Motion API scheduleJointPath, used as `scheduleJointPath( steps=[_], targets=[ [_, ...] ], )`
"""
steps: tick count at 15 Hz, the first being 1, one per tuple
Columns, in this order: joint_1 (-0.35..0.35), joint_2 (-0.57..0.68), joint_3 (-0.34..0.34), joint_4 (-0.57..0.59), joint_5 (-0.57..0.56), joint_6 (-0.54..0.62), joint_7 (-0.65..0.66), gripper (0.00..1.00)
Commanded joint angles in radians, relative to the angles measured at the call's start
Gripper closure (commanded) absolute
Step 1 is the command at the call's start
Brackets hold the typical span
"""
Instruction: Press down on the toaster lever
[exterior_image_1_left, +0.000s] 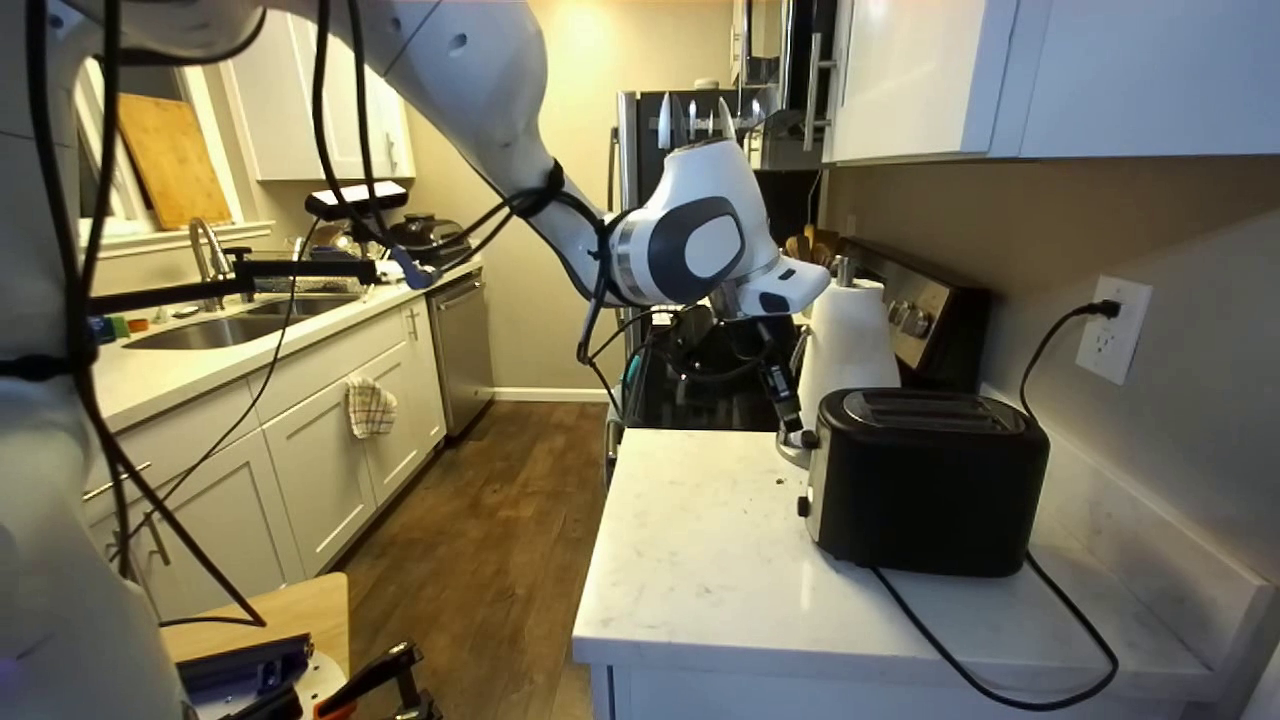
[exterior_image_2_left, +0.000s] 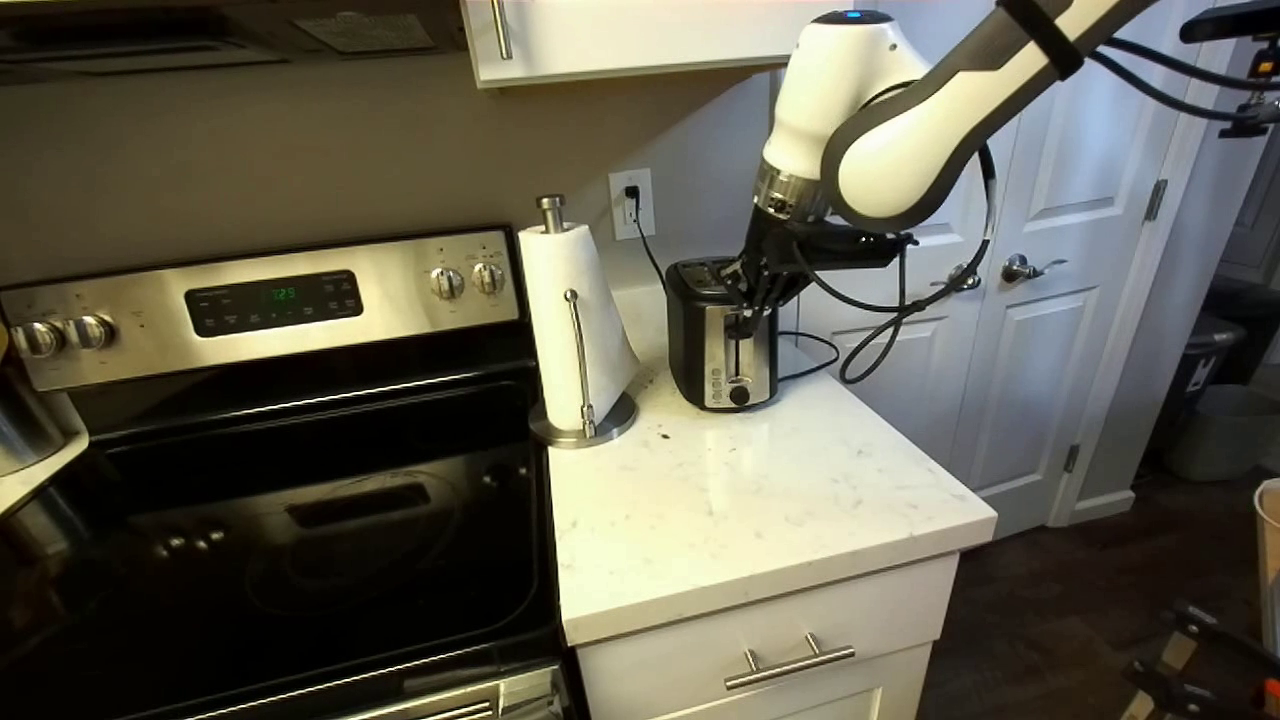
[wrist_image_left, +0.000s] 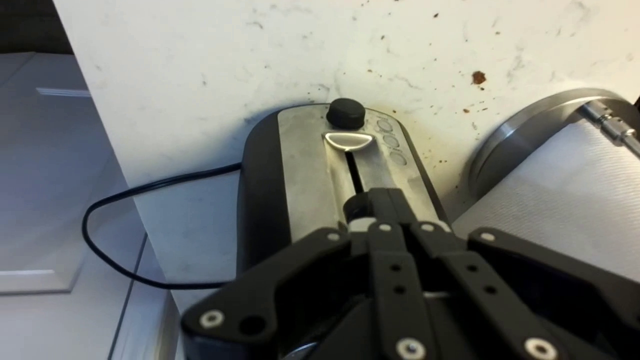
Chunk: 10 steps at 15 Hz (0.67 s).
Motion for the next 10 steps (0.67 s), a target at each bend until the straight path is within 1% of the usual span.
scheduleJointPath(
  steps=[1,5,7,10],
  targets=[
    [0.028,-0.015,-0.049,-0.021,-0.147,0.026,0.154,1.0],
    [0.031,-0.021,-0.071,-0.034,-0.276,0.057,0.285,1.0],
    [0.031,-0.025,-0.076,-0.05,-0.329,0.109,0.345,1.0],
    [0.067,-0.019,-0.125,-0.07,-0.438,0.19,0.479,1.0]
  ],
)
